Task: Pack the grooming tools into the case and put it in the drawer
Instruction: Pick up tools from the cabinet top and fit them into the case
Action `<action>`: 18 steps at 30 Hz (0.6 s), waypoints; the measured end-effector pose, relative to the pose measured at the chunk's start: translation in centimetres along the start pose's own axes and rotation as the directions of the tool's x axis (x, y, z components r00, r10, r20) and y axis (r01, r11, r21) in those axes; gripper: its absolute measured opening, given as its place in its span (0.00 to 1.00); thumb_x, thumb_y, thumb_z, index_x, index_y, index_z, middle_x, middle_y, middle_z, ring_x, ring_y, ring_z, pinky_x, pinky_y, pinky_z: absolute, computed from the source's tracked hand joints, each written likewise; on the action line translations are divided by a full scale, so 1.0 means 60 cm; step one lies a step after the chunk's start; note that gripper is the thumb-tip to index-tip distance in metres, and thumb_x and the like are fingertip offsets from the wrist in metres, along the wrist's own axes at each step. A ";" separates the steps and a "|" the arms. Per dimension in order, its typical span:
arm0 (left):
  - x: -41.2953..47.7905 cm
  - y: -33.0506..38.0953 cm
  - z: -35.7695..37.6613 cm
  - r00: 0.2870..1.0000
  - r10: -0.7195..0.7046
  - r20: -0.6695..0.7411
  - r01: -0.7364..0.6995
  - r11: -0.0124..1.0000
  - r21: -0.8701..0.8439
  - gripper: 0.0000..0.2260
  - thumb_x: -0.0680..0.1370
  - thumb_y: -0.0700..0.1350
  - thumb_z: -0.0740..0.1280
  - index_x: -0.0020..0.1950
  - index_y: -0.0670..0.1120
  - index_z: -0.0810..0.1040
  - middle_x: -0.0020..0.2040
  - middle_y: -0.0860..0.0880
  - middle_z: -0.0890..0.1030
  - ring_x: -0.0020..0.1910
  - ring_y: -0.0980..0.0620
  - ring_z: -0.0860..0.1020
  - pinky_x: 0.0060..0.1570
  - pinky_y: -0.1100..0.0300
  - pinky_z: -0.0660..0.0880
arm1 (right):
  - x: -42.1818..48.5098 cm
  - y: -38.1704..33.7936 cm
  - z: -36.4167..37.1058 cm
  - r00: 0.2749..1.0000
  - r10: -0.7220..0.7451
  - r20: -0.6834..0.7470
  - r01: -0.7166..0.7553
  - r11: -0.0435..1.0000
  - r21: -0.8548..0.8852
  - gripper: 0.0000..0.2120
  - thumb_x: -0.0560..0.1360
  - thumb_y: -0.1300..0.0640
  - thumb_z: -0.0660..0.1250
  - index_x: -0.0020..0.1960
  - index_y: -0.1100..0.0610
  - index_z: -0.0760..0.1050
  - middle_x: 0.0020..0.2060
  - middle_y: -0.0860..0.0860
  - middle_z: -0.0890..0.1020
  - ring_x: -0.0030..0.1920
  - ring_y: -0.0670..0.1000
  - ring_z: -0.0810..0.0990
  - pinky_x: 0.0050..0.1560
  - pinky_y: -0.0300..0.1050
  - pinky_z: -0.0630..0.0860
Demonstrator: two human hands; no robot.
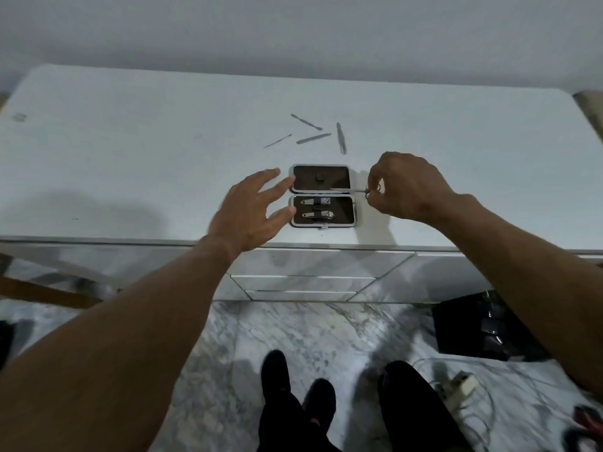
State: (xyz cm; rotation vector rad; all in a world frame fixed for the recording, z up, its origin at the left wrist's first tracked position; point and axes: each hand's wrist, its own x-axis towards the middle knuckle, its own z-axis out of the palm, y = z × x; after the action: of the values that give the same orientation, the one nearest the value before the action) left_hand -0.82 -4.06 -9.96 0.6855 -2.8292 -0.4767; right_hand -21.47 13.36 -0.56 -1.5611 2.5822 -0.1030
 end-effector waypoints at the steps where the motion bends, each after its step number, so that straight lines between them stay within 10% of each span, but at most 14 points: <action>1: 0.000 0.000 0.000 1.000 0.002 0.000 -0.002 1.000 0.000 0.26 0.79 0.62 0.56 0.76 0.55 0.64 0.77 0.50 0.65 0.75 0.49 0.62 0.72 0.48 0.61 | -0.004 -0.002 0.001 1.000 -0.002 0.006 0.002 1.000 -0.003 0.07 0.72 0.56 0.66 0.45 0.56 0.82 0.49 0.54 0.80 0.49 0.60 0.79 0.47 0.52 0.78; 18: -0.001 0.001 -0.002 1.000 0.012 -0.022 -0.013 1.000 -0.015 0.26 0.78 0.61 0.57 0.75 0.54 0.66 0.76 0.49 0.66 0.75 0.49 0.62 0.72 0.49 0.61 | -0.019 -0.022 0.026 0.998 -0.065 0.015 0.065 0.996 -0.052 0.07 0.70 0.57 0.66 0.45 0.56 0.81 0.46 0.56 0.83 0.48 0.62 0.78 0.41 0.47 0.73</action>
State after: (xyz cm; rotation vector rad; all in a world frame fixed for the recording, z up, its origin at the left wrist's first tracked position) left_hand -0.75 -3.98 -9.84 0.6655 -2.8047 -0.4851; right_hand -19.57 13.76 -1.88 -1.6584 2.5450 -0.0308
